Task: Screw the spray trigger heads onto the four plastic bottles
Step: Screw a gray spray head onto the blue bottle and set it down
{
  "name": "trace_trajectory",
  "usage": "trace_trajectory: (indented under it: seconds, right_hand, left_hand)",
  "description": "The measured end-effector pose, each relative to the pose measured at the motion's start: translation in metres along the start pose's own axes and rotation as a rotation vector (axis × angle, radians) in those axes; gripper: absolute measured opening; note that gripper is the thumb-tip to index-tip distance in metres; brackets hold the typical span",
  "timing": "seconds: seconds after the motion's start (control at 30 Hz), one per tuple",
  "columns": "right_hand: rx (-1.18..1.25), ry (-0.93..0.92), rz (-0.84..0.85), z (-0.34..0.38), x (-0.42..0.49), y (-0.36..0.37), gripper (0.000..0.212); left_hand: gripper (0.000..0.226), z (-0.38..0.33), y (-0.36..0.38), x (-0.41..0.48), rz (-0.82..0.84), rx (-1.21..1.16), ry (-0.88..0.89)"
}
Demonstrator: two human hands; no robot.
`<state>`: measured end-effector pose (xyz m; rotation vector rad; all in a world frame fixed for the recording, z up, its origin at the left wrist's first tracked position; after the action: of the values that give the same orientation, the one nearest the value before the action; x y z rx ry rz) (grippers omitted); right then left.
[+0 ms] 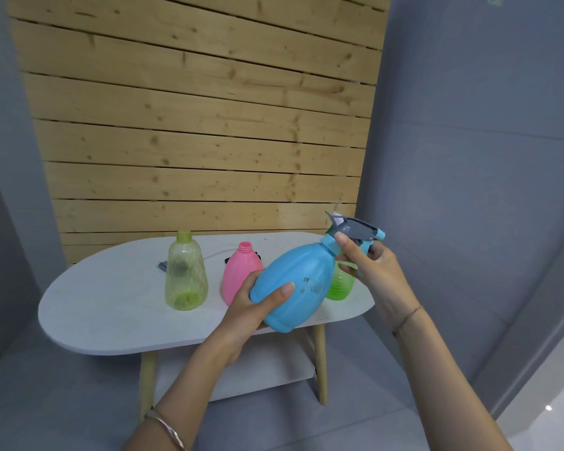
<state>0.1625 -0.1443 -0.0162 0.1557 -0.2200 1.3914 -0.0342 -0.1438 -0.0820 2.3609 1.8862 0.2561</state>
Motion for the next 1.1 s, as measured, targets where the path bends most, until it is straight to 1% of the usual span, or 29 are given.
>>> trace_trajectory:
  seconds: [0.07,0.13,0.23,0.3,0.33,0.4,0.43,0.53,0.63,0.7,0.77,0.83,0.9,0.97,1.0,1.03,1.1]
  right_hand:
    - [0.071,0.027,0.089,-0.001,0.001,-0.005,0.061]
    - [0.128,0.030,0.151,-0.003,0.000,-0.006,0.058]
    - [0.181,0.039,0.139,-0.007,-0.001,0.000,0.051]
    - [0.208,0.043,0.088,-0.010,-0.002,0.005,0.039]
    - [0.214,0.044,0.062,-0.011,-0.002,0.007,0.033]
    - [0.216,0.039,0.013,-0.013,-0.002,0.010,0.029]
    - [0.208,0.038,-0.007,-0.014,-0.002,0.012,0.028]
    - [0.174,0.048,-0.039,-0.014,-0.003,0.015,0.028]
    - [0.133,0.052,-0.047,-0.013,0.000,0.015,0.028]
    - [0.145,0.044,-0.066,-0.013,0.001,0.013,0.028]
    - [0.197,0.038,-0.080,-0.013,0.001,0.010,0.034]
    - [0.236,0.045,-0.078,-0.015,-0.001,0.010,0.038]
    - [0.234,0.046,-0.075,-0.014,-0.002,0.011,0.036]
    - [0.207,0.037,-0.069,-0.012,-0.002,0.012,0.035]
    - [0.197,0.033,-0.067,-0.012,-0.002,0.012,0.035]
    - [0.196,0.031,-0.073,-0.012,-0.002,0.011,0.036]
    - [0.214,0.038,-0.088,-0.012,-0.002,0.010,0.037]
  left_hand:
    - [0.074,-0.001,-0.002,0.001,0.028,0.001,-0.019]
    - [0.076,-0.001,-0.003,0.001,0.057,0.000,-0.040]
    - [0.089,-0.001,-0.004,0.001,0.053,0.017,-0.038]
    - [0.101,-0.001,-0.005,0.003,0.017,0.020,-0.001]
    - [0.099,0.000,-0.004,0.004,0.022,-0.027,0.003]
    - [0.072,0.000,-0.001,0.004,0.050,-0.146,-0.068]
    - [0.064,0.002,0.002,0.005,0.066,-0.191,-0.131]
    - [0.059,0.012,0.003,0.009,0.060,-0.265,-0.232]
    - [0.052,0.013,0.008,0.008,0.051,-0.277,-0.256]
    - [0.053,0.010,0.008,0.009,0.038,-0.267,-0.198]
    - [0.062,0.006,0.005,0.010,0.036,-0.263,-0.124]
    - [0.071,0.004,0.003,0.010,0.091,-0.249,-0.089]
    - [0.076,0.004,0.001,0.009,0.144,-0.241,-0.186]
    - [0.069,0.002,0.001,0.006,0.185,-0.239,-0.299]
    - [0.070,0.003,0.000,0.007,0.186,-0.221,-0.311]
    - [0.070,0.003,0.000,0.007,0.173,-0.192,-0.292]
    - [0.074,0.000,0.000,0.006,0.160,-0.159,-0.180]
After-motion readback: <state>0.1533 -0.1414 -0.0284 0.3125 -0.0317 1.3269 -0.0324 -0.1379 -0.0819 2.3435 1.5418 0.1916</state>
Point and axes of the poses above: each hand's wrist, its own x-axis towards the middle knuckle, its own y-axis out of the palm, z = x × y, the point moved 2 cm from there along x, towards the middle knuckle
